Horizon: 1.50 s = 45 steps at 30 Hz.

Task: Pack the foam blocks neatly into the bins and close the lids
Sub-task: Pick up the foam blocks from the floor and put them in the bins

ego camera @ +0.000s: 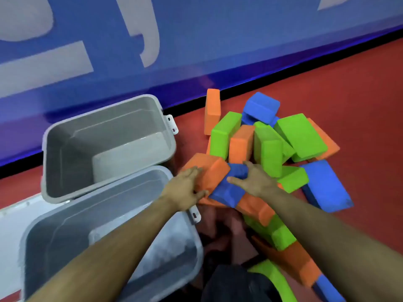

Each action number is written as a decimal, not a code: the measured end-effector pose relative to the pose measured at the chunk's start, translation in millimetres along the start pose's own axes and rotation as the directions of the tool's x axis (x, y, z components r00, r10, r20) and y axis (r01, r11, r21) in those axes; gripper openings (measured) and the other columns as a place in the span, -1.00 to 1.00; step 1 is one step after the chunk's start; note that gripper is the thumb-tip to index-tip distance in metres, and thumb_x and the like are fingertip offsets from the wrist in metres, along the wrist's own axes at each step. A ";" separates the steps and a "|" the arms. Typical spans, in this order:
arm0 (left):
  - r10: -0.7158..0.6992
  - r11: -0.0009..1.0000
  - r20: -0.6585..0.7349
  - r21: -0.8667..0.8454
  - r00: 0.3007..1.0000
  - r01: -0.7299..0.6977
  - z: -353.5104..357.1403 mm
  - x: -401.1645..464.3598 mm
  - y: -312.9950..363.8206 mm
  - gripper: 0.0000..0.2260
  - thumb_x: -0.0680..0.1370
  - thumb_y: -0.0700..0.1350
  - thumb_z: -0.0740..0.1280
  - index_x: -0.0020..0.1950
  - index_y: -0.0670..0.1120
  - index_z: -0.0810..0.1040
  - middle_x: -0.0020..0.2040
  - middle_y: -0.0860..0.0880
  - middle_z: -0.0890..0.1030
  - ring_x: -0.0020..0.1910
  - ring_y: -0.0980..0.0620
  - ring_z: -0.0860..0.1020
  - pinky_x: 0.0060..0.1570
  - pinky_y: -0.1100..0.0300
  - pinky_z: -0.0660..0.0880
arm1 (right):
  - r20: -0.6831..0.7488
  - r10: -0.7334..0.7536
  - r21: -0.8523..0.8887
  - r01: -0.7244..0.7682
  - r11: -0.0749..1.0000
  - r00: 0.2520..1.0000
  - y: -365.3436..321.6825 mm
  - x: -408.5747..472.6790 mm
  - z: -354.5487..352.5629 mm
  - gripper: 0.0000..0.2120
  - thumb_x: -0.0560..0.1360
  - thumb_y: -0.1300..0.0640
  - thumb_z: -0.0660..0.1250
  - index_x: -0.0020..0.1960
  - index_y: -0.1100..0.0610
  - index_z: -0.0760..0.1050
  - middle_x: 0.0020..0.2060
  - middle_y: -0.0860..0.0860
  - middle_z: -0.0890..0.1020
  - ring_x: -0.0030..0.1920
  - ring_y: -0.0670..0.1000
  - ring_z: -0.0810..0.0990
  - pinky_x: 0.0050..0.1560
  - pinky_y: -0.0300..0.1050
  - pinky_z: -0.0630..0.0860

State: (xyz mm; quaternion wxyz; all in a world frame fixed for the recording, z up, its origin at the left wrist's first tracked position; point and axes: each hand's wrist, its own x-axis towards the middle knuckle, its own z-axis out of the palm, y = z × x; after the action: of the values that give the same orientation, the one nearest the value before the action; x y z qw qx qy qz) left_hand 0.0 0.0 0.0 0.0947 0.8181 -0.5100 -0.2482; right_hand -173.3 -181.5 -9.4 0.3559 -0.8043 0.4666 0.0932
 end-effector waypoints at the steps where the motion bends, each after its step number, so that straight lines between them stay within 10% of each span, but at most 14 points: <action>1: 0.002 1.000 0.027 0.000 1.000 -0.002 11.0 10.9 0.3 -0.22 0.55 0.27 0.36 0.66 0.05 0.11 0.64 -0.03 0.20 0.59 -0.08 0.25 0.53 0.02 0.25 | -0.017 0.065 0.093 -0.064 0.994 0.998 6.9 8.9 8.0 0.02 0.19 -0.53 0.39 0.44 0.10 0.36 0.32 0.16 0.54 0.30 0.17 0.55 0.30 0.01 0.49; 6: -0.095 0.994 0.034 0.058 0.995 0.093 50.8 42.3 14.0 -0.11 0.48 0.32 0.40 0.66 0.16 0.00 0.68 0.02 0.03 0.60 -0.12 0.18 0.49 -0.06 0.28 | -0.033 0.329 0.367 -0.294 0.883 0.944 30.6 39.1 47.0 -0.18 0.39 -0.29 0.48 0.39 0.25 0.36 0.33 0.22 0.53 0.38 0.22 0.47 0.34 0.00 0.42; 20: -0.161 0.975 0.066 0.166 0.985 0.149 53.1 53.5 16.5 -0.11 0.52 0.10 0.45 0.65 0.10 -0.07 0.58 -0.11 0.26 0.40 -0.24 0.46 0.17 -0.12 0.50 | -0.196 0.410 0.572 -0.236 0.785 0.891 37.3 18.5 55.2 -0.25 0.35 -0.19 0.56 0.34 0.14 0.34 0.18 0.14 0.63 0.19 0.17 0.62 0.25 0.09 0.52; 37: -0.213 0.944 -0.289 -0.308 0.933 0.120 -105.1 -99.6 33.8 -0.16 0.37 0.14 0.45 0.58 0.26 0.13 0.27 -0.02 0.62 0.16 -0.18 0.61 0.05 0.03 0.52 | -0.470 0.077 0.371 0.117 0.921 0.879 -74.8 -126.1 -42.7 -0.15 0.38 -0.24 0.50 0.52 -0.08 0.16 0.28 0.17 0.40 0.28 0.29 0.49 0.30 0.14 0.42; 45: -0.385 0.899 -0.390 -0.361 0.836 0.246 -133.0 -230.4 -46.8 -0.18 0.42 0.10 0.48 0.59 0.21 0.13 0.30 0.01 0.59 0.19 -0.16 0.60 0.05 0.05 0.46 | -0.340 -0.219 0.192 0.296 0.936 0.915 -166.1 -180.3 10.7 -0.15 0.40 -0.28 0.45 0.55 -0.12 0.12 0.35 0.10 0.41 0.32 0.21 0.47 0.25 0.08 0.43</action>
State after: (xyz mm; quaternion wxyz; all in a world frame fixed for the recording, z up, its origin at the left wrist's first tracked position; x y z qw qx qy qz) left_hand 21.6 211.7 166.5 0.2895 0.9028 -0.2871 -0.1368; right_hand -134.4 0.5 150.4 0.3812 -0.8146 0.4140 -0.1404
